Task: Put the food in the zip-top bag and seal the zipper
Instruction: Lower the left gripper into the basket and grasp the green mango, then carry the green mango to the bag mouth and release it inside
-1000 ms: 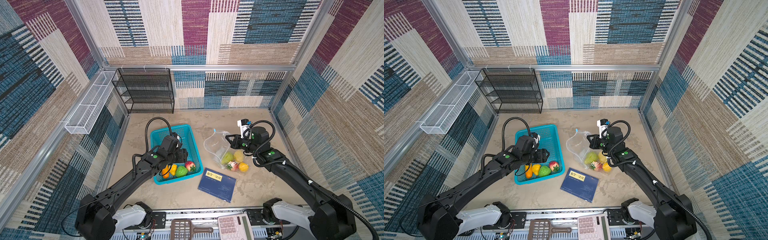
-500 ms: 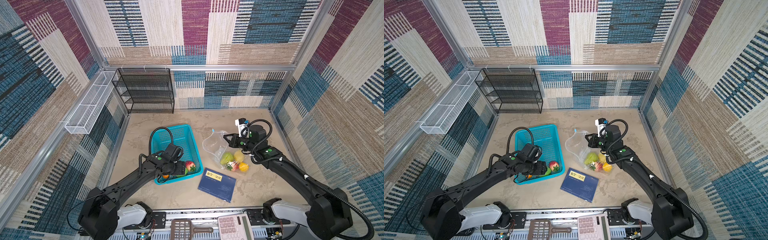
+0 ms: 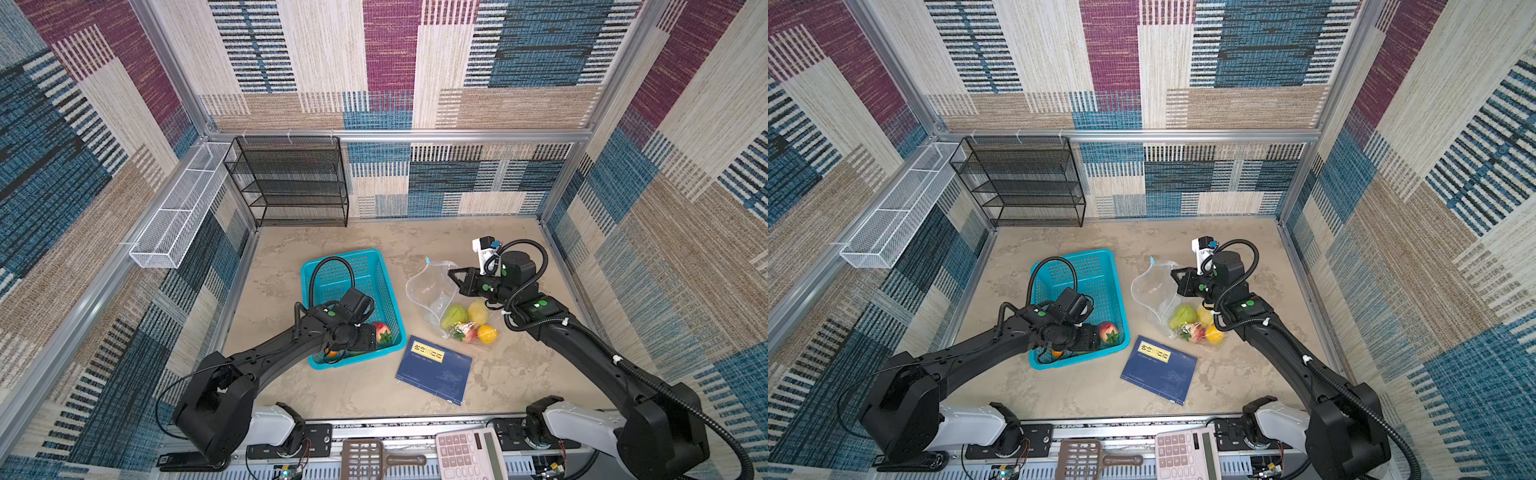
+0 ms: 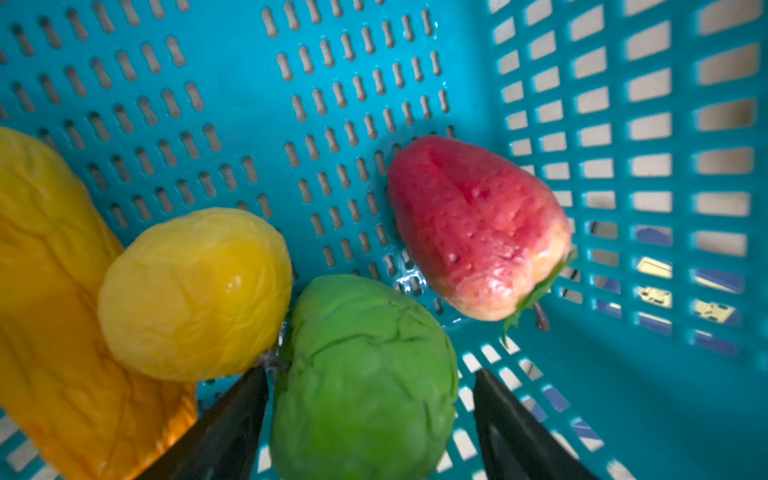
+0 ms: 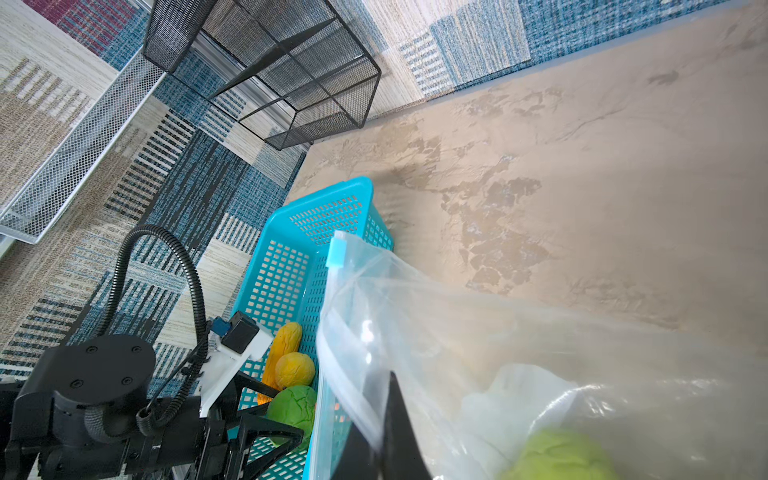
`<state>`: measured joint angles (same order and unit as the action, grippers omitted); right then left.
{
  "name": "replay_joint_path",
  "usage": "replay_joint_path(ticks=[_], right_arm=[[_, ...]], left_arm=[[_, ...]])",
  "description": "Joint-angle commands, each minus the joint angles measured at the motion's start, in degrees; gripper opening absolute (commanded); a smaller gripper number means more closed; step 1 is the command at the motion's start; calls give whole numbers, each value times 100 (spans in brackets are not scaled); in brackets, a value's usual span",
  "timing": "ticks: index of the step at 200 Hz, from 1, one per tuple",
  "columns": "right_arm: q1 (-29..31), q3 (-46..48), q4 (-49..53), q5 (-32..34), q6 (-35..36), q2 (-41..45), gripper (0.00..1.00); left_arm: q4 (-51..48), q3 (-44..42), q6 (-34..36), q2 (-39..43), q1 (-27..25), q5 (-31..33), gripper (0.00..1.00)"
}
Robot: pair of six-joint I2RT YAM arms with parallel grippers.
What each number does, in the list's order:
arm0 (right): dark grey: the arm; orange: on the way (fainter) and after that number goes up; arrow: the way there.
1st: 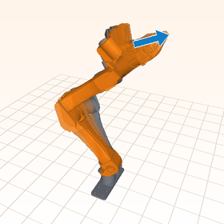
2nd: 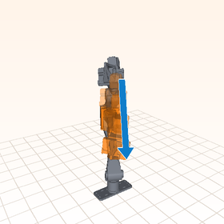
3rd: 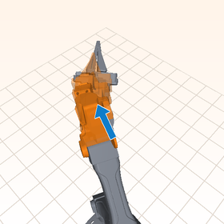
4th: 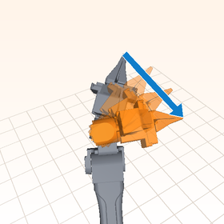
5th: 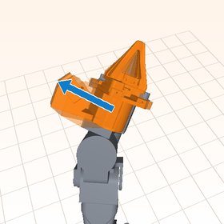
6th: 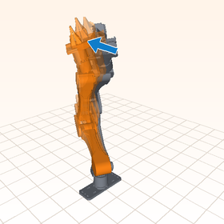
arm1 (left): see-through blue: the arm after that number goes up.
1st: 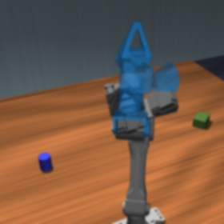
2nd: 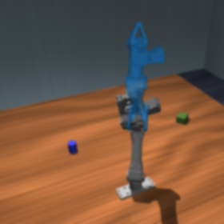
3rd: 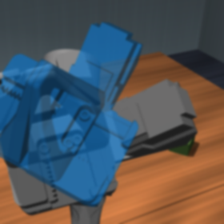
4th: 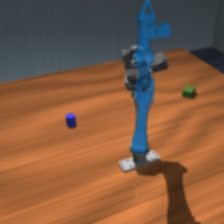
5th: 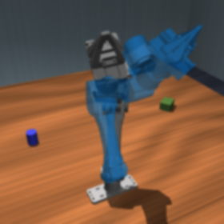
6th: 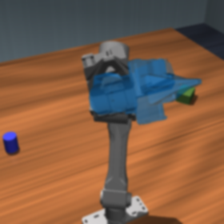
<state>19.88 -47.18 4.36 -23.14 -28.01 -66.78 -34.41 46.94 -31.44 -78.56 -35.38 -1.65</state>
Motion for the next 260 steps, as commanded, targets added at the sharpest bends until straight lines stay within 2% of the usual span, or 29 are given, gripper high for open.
replay_joint_path(ticks=[1, 65, 88, 119, 178, 229, 260], right_arm=[[1, 24, -76, 37, 7, 56, 0], [0, 33, -67, 72, 2, 60, 0], [-2, 33, -75, 73, 5, 43, 0], [-2, 33, -67, 96, 1, 59, 0], [6, 38, -41, 115, 7, 83, 0], [0, 43, -32, 149, 15, 139, 0], [3, 51, -47, 138, 14, 115, 0]], left_arm=[[165, 0, -8, -115, -13, 106, 80], [199, -77, 41, -274, -66, 232, 77], [200, -82, 59, -281, -75, 244, 71], [216, -92, 68, -200, -75, 282, 57], [30, 159, 172, 128, -49, 491, 57], [-48, 409, 279, 585, 181, 660, 57], [295, 492, 243, 961, 303, 417, 57]])
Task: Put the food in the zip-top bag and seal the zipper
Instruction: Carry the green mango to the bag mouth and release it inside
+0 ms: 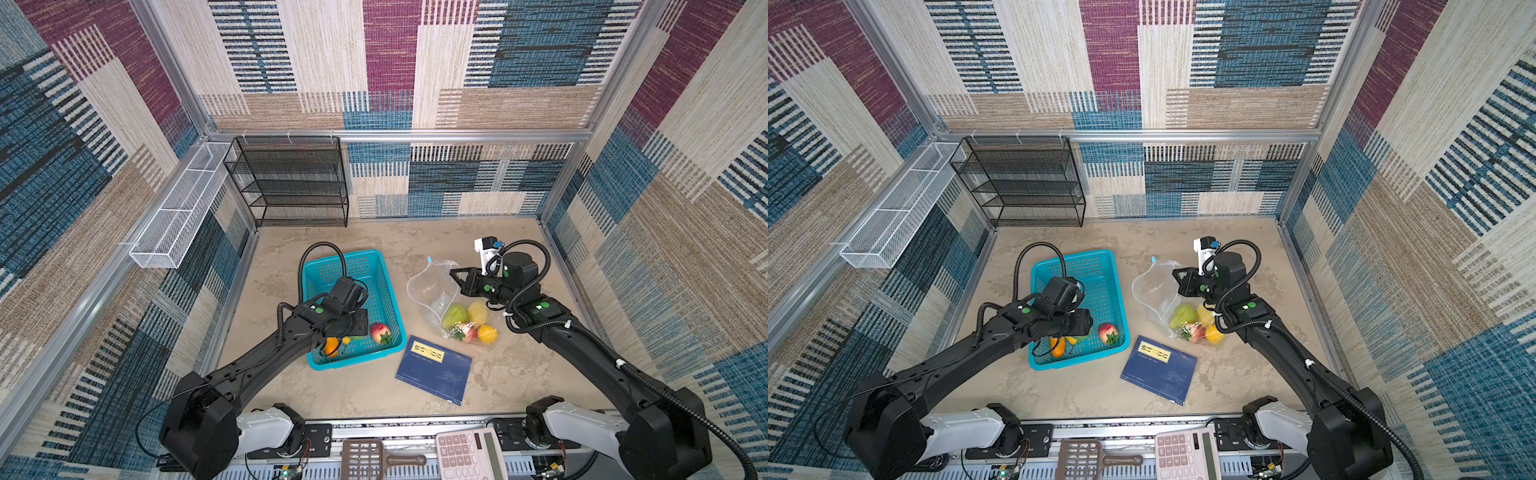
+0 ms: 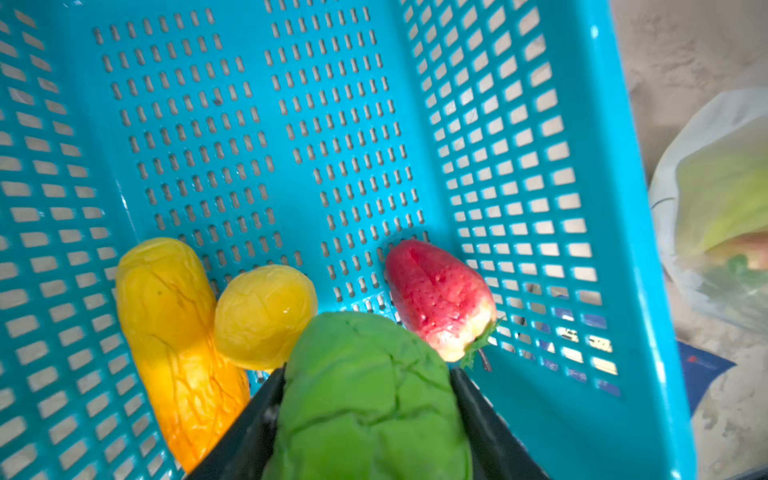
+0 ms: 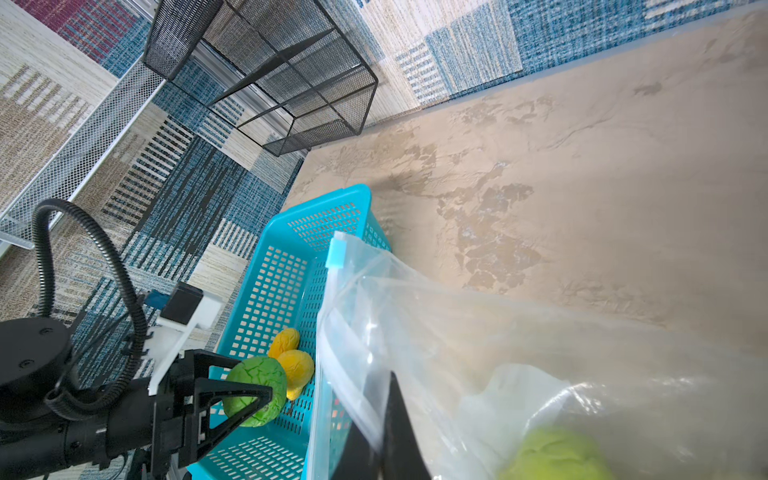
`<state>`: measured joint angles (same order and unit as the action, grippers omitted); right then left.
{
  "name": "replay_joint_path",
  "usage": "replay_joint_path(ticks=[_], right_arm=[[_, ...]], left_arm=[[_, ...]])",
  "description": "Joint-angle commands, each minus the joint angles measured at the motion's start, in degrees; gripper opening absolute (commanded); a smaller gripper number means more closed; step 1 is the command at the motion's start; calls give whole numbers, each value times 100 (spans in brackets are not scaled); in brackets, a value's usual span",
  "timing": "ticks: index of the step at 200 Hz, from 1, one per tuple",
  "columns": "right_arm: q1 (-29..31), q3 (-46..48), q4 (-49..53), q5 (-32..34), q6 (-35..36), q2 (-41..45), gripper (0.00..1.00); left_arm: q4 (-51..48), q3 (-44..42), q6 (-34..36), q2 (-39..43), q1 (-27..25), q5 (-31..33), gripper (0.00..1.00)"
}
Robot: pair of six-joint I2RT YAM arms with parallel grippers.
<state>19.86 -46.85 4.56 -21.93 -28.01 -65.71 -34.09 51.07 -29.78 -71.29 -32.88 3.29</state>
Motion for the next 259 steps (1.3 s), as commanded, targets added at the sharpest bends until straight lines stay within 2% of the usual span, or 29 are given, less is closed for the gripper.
replay_joint_path(ticks=[1, 36, 70, 106, 158, 225, 259], right_arm=[[7, 18, -68, 16, 10, 7, 0], [2, 27, -121, -10, -14, -20, 0], [2, 18, -157, -48, -25, -53, 0], [1, 9, -149, -53, -12, -29, 0], [5, 27, -163, -104, -29, 51, 0], [2, 139, -286, -257, -155, 217, 0], [2, 149, -315, -267, -153, 274, 0]], left_arm=[[289, 79, 77, 244, 49, -102, 57], [1488, 2, 0, 612, 63, -1247, 54], [2734, 43, -219, 449, 50, -2339, 51], [3776, 279, -321, 0, -105, -2946, 50], [3804, 1018, -22, -960, -523, -3099, 49], [3797, 1528, 203, -1835, -722, -2543, 47], [3397, 1714, 476, -2046, -914, -2200, 47]])
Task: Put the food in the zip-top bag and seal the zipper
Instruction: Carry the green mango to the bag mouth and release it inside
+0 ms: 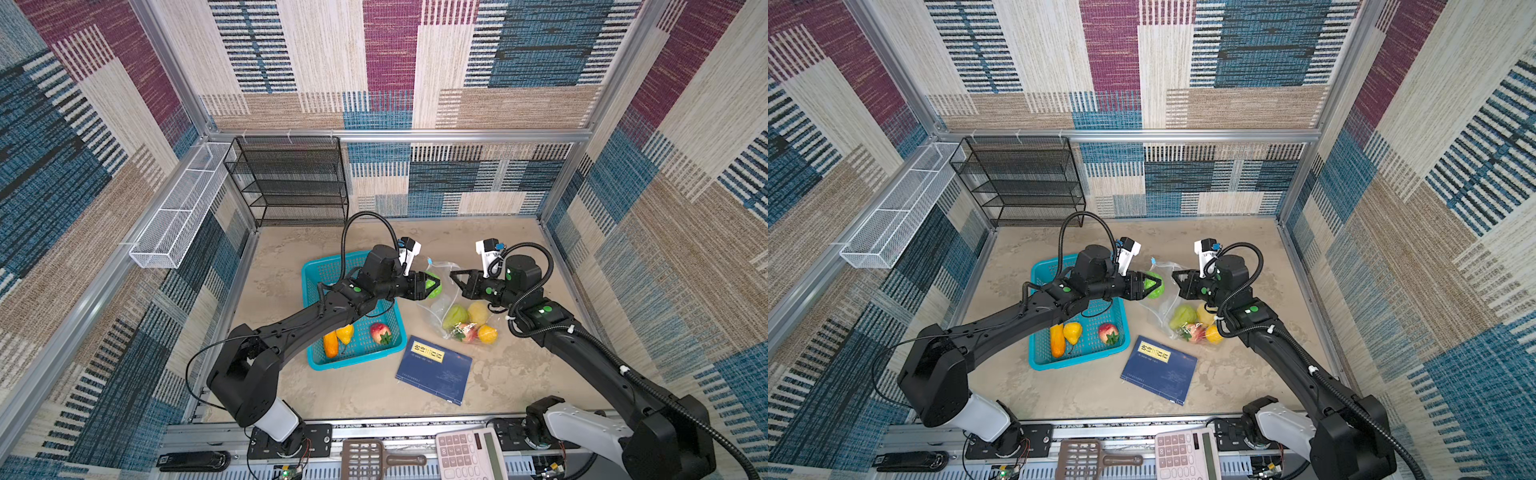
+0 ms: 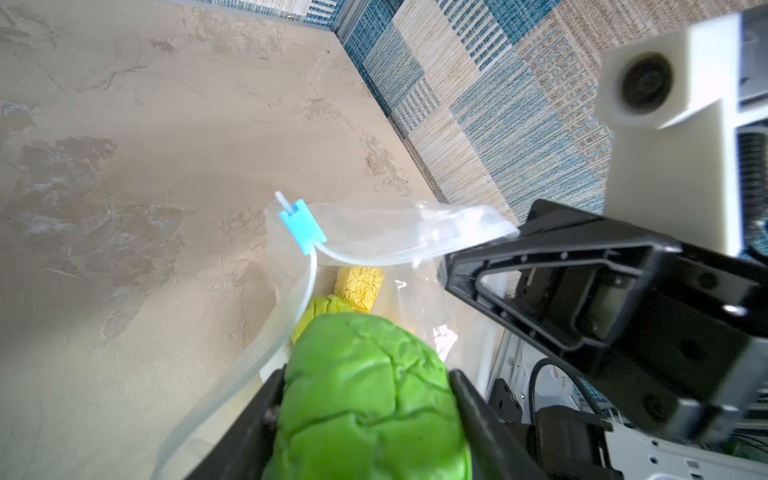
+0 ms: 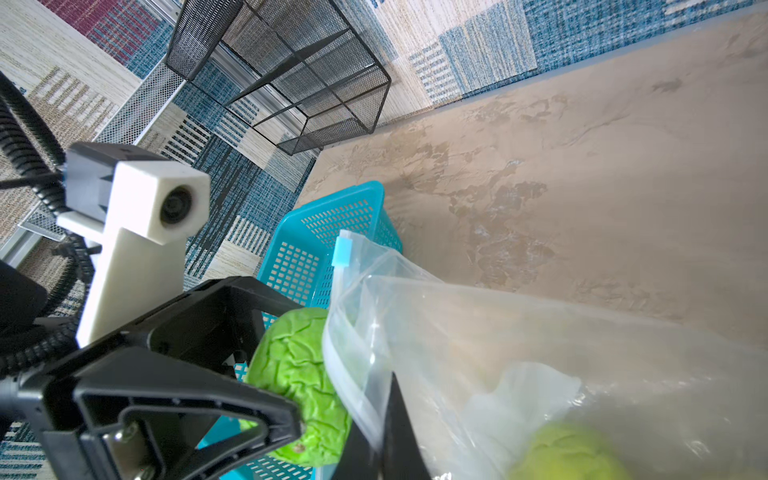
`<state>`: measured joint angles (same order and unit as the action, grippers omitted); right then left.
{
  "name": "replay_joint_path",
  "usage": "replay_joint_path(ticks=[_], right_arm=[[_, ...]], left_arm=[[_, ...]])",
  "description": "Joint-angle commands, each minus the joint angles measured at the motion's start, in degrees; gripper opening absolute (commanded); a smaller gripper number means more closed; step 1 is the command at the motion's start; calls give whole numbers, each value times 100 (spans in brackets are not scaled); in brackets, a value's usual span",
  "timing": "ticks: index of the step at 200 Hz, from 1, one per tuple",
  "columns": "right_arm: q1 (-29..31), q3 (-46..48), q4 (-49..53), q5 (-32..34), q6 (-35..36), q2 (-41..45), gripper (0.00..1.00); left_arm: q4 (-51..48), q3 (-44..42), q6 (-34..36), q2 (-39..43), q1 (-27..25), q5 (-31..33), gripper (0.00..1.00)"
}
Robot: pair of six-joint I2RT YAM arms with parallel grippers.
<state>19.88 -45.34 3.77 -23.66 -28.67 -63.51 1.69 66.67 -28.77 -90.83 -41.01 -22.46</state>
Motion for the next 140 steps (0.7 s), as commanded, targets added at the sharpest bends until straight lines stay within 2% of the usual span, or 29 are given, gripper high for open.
replay_joint_path(ticks=[1, 45, 77, 107, 140], right_arm=[[-1, -2, -241, -99, -87, 55, 0], [1, -5, -252, -156, -51, 144, 0], [-1, 38, -263, -165, -31, 215, 0], [4, 52, -265, -162, -15, 244, 0], [4, 85, -272, -160, -25, 239, 0]], left_arm=[[-197, 158, 392, -101, -109, 396, 47], [-1076, 570, 812, -365, -392, 1342, 47], [-1695, 861, 820, -640, -460, 2073, 47], [-1892, 983, 766, -832, -471, 2088, 50], [-1954, 1047, 659, -893, -470, 1887, 63]])
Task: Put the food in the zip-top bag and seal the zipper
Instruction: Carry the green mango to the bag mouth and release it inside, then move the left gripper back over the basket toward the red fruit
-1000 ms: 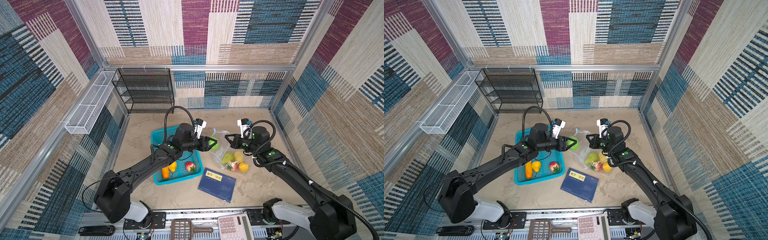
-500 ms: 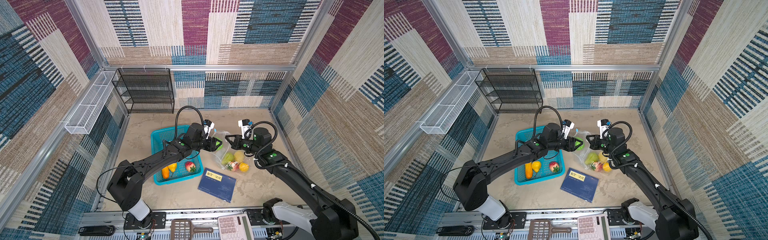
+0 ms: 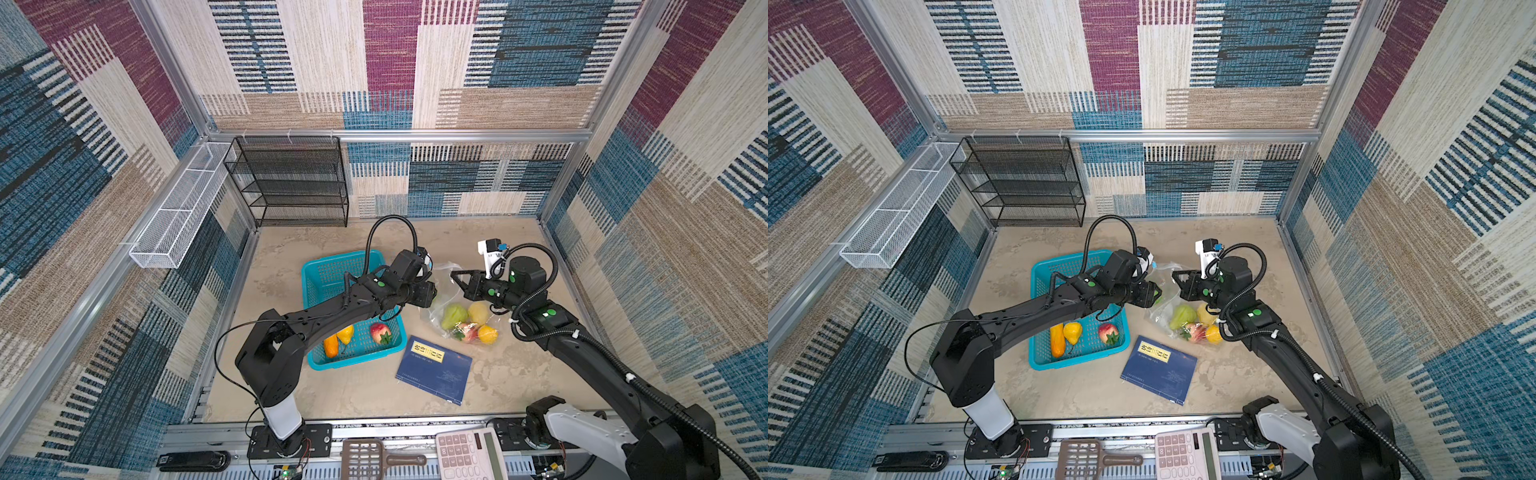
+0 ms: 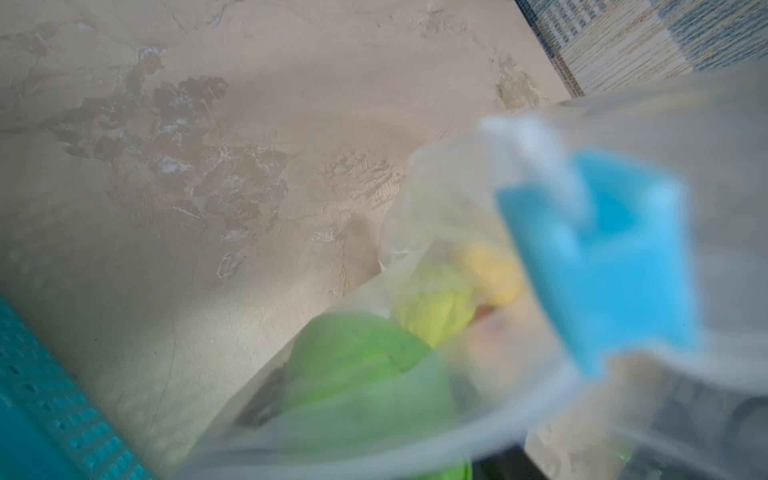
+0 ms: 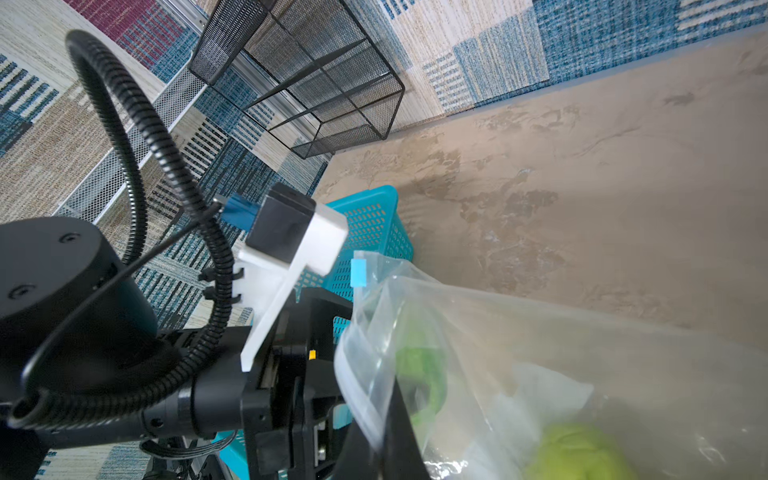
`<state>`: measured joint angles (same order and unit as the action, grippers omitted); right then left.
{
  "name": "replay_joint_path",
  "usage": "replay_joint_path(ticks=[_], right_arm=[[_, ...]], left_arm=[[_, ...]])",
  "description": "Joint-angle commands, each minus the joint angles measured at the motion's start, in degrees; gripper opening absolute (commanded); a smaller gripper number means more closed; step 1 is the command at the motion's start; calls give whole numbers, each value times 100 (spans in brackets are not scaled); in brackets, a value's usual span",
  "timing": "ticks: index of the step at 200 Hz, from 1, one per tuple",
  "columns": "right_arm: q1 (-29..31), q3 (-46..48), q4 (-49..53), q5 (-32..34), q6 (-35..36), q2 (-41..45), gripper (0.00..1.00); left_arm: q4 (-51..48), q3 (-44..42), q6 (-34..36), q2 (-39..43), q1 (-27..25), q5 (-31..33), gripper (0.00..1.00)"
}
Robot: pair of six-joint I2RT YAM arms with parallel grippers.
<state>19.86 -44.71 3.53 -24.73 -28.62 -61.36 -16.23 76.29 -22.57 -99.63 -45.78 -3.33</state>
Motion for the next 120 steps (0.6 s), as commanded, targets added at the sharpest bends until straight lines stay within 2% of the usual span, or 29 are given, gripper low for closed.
replay_joint_path(ticks=[1, 46, 120], right_arm=[[4, 22, -248, -56, -29, 27, 0], [4, 30, -231, -21, -30, 54, 0], [8, 38, -188, 82, -35, 54, 0]], left_arm=[[-161, 86, 40, -12, 7, -35, 63], [-186, 113, -111, 183, 8, -162, 72], [196, -345, -410, 962, 25, -324, 74]])
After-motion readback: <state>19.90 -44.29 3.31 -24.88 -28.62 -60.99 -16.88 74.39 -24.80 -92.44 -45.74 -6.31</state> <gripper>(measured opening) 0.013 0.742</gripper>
